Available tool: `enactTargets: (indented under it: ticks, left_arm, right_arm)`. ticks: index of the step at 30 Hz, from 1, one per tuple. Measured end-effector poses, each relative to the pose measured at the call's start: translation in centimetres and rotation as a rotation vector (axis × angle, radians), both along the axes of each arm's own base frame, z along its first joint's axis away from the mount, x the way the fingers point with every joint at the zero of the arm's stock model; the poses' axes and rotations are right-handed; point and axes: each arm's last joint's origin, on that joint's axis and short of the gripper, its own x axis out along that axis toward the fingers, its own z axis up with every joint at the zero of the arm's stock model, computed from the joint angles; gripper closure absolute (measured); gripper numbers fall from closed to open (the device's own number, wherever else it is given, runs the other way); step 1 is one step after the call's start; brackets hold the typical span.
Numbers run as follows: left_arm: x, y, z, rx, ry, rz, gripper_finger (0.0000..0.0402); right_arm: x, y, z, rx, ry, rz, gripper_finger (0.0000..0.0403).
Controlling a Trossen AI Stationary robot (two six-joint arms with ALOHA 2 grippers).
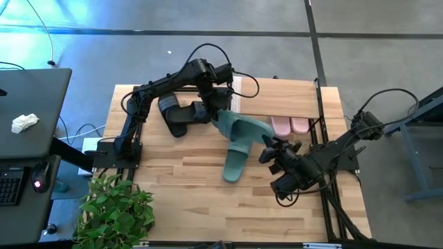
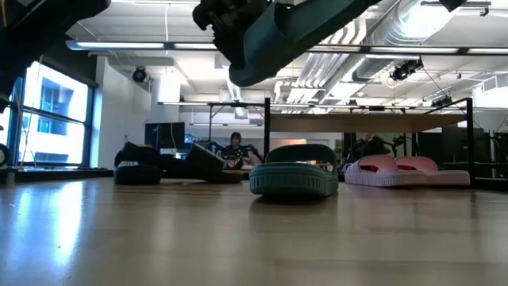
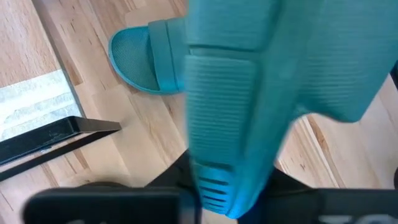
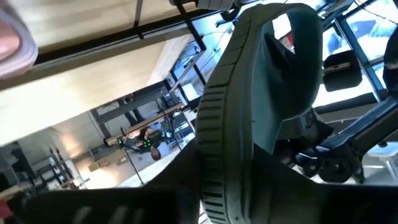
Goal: Pick and place slides into the shelf
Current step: Put the left green slides under the shelf
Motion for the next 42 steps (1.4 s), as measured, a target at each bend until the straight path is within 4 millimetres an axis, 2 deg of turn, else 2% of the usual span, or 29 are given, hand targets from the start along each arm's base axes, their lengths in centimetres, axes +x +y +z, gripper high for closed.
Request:
enactTargets:
  ticks: [2,6,15,27,35,42]
  left_arm:
    - [0.0,0.0,0.0,-0.003,-0.001,0.008,0.0328]
    - [0.1,0.0,0.0,-0.012,0.003,0.027,0.0286]
    - [-0.1,0.0,0.3,-0.019,0.007,0.056,0.0218]
    - [-0.4,-0.3,1.0,-0.093,-0.016,0.095,0.0112]
    - [-0.5,-0.4,3.1,-0.055,-0.092,0.094,0.0069]
    - [-0.7,-0.3,3.9,0.042,-0.118,0.119,0.0055]
  right_arm:
    - [0.0,0.0,0.0,0.016,-0.022,-0.008,0.0371]
    - [0.0,0.0,0.0,0.058,-0.075,-0.029,0.0371]
    - [-0.5,0.4,0.1,0.101,-0.242,-0.061,0.0371]
    - [-0.8,0.7,-0.4,0.367,-0.303,-0.156,0.0371]
    - [-1.7,1.2,-0.7,0.532,-0.348,-0.246,0.0371]
    - [-2.3,2.2,-1.1,0.744,-0.399,-0.37,0.0371]
